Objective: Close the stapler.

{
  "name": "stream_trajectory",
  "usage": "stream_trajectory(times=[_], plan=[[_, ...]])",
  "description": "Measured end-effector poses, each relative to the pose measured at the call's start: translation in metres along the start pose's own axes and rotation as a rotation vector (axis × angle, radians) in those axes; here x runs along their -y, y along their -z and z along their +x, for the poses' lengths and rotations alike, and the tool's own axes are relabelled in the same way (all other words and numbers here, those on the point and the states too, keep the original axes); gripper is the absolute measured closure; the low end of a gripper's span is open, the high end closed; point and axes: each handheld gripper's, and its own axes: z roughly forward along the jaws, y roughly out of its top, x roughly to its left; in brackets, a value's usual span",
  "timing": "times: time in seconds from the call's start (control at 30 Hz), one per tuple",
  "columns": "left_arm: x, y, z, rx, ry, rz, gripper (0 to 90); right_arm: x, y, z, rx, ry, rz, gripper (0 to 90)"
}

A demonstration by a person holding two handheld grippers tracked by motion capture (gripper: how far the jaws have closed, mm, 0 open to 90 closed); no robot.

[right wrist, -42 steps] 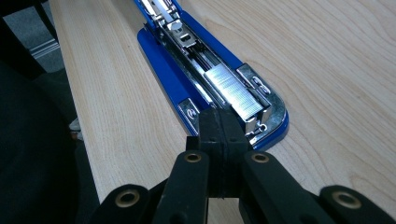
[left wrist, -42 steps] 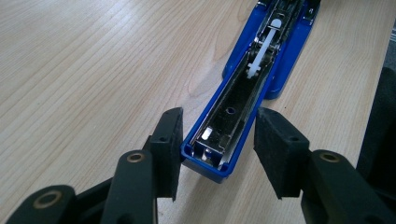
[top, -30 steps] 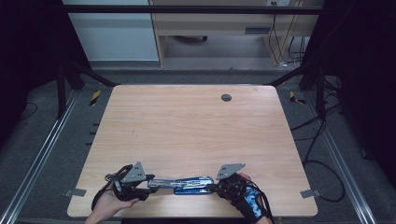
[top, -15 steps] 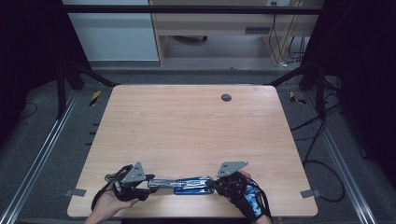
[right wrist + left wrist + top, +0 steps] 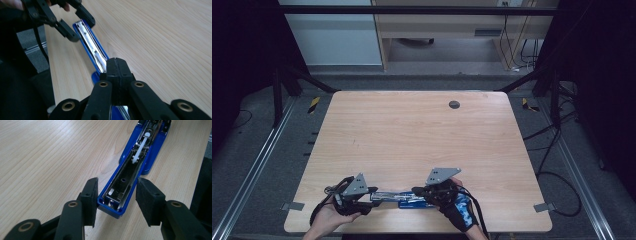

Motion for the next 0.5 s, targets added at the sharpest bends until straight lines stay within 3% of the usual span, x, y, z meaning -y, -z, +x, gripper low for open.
stream_trajectory(times=[0.23,0.5], plan=[[0.000,0.000,0.000,0.001,0.000,0.001,53.4,-0.016,-0.022,0.011,-0.021,0.015,-0.014,90.0],[0.000,0.000,0.000,-0.003,0.000,0.001,53.4,-0.018,-0.045,0.016,-0.026,0.011,0.012,90.0]])
